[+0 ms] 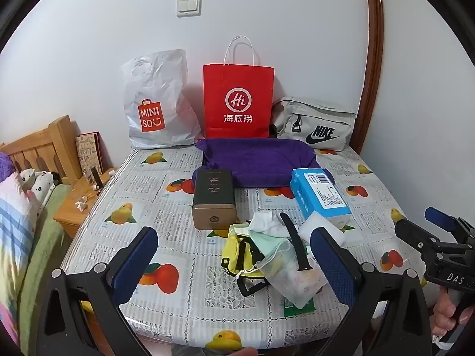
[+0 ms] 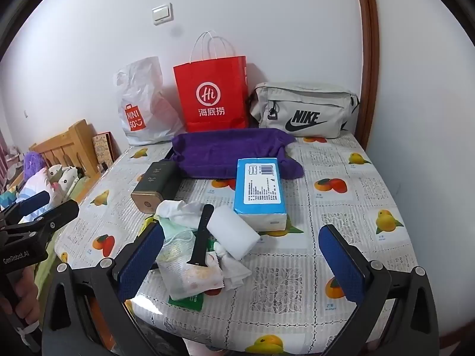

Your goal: Organize soft objects

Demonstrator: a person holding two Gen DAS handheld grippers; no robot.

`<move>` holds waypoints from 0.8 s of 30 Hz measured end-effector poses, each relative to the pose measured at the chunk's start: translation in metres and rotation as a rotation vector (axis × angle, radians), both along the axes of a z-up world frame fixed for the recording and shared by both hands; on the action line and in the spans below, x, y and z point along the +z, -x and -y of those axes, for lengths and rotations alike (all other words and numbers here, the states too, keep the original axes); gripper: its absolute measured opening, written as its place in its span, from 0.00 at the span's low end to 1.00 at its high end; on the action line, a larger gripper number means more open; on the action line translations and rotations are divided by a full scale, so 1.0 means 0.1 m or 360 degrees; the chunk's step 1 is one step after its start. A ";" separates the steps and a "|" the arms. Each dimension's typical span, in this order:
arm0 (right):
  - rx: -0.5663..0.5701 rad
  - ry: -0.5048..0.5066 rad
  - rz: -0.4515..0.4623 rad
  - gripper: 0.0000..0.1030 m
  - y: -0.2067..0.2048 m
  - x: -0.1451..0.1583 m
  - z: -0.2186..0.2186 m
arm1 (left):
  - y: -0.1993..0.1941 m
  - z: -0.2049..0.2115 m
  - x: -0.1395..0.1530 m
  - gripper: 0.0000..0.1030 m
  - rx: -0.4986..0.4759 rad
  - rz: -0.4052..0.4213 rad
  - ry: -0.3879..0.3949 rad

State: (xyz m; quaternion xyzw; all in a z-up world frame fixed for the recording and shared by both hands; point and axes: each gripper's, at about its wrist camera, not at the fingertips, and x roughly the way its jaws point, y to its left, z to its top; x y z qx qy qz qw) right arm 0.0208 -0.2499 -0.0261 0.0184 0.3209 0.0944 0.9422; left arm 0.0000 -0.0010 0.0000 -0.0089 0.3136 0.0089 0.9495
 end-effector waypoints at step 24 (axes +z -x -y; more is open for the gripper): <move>0.0027 -0.0029 0.0026 1.00 0.08 0.03 -0.01 | 0.02 -0.01 0.08 1.00 -0.0002 0.0000 0.0050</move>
